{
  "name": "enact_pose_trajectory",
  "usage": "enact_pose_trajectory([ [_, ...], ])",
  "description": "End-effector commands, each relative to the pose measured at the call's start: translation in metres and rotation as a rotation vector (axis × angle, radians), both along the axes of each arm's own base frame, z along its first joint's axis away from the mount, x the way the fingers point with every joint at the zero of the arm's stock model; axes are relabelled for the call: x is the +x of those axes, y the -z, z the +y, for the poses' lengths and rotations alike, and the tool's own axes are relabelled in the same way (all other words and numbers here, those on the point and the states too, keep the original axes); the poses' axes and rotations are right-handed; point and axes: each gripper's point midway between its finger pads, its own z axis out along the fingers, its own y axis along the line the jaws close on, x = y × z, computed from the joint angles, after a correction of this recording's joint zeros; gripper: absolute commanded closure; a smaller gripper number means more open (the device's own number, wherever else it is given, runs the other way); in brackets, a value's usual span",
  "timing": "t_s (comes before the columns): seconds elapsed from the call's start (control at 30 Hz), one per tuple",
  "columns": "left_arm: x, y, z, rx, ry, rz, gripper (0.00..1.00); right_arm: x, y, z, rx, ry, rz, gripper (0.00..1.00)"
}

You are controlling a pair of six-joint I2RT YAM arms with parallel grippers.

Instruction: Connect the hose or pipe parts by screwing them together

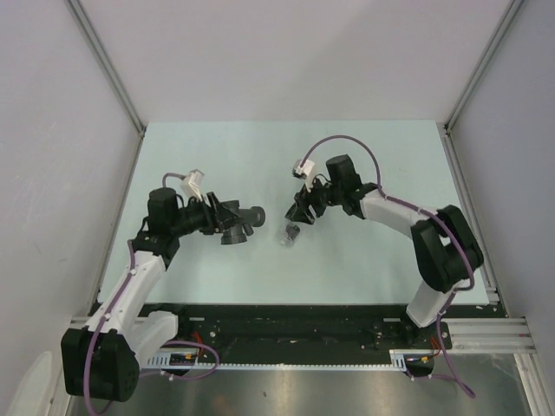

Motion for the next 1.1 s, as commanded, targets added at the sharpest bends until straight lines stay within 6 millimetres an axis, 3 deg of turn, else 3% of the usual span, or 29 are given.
enact_pose_trajectory([
  [0.0,-0.010,-0.032,-0.017,-0.107,0.086,-0.001,1.00,-0.015,-0.096,0.020,0.113,-0.151,-0.293,0.53],
  [0.2,-0.025,-0.093,-0.028,-0.194,0.148,-0.083,1.00,-0.039,-0.147,0.028,0.142,-0.222,-0.470,0.54],
  [0.33,-0.033,-0.113,-0.030,-0.223,0.163,-0.112,1.00,-0.048,-0.157,0.029,0.112,-0.229,-0.538,0.55],
  [0.53,-0.038,-0.109,-0.030,-0.223,0.172,-0.110,1.00,-0.064,-0.156,0.030,0.048,-0.262,-0.574,0.54],
  [0.8,-0.036,-0.079,-0.031,-0.204,0.188,-0.045,0.99,-0.078,-0.147,0.028,-0.010,-0.263,-0.549,0.54],
  [1.07,-0.039,-0.061,-0.038,-0.194,0.237,0.000,1.00,-0.085,-0.146,0.041,-0.003,-0.260,-0.546,0.57],
])
